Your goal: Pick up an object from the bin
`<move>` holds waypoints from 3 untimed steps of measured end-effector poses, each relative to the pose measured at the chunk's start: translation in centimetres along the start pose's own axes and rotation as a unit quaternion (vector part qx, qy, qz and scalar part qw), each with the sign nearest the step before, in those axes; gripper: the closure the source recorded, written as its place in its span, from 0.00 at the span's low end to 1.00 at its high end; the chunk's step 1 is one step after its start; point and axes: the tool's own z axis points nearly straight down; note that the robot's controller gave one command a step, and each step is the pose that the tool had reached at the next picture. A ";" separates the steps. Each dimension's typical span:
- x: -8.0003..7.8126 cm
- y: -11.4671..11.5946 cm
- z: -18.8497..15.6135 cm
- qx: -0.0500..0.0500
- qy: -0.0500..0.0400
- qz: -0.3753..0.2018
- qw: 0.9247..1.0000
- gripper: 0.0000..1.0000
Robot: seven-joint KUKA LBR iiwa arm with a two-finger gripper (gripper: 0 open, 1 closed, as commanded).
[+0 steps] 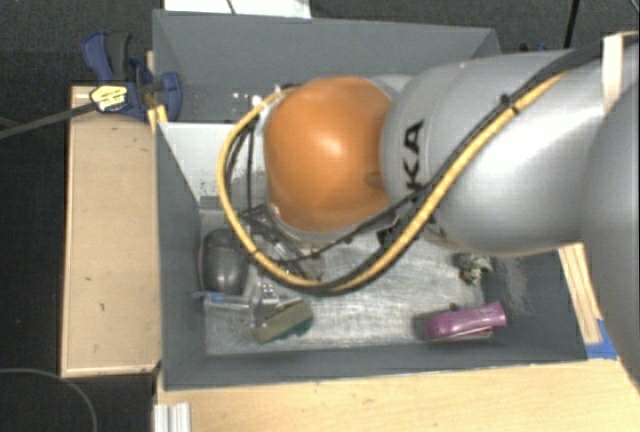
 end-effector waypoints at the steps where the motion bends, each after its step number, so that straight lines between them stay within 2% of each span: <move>1: -0.3 -3.1 14.6 -0.002 -0.005 0.077 0.997 0.00; 2: -0.3 -3.0 14.4 -0.003 -0.006 0.078 0.997 1.00; 3: -0.6 -2.1 1.5 -0.003 -0.007 0.085 0.996 1.00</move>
Offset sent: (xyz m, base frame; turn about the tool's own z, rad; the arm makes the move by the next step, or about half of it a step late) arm 0.0002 -0.0311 -0.1458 0.1533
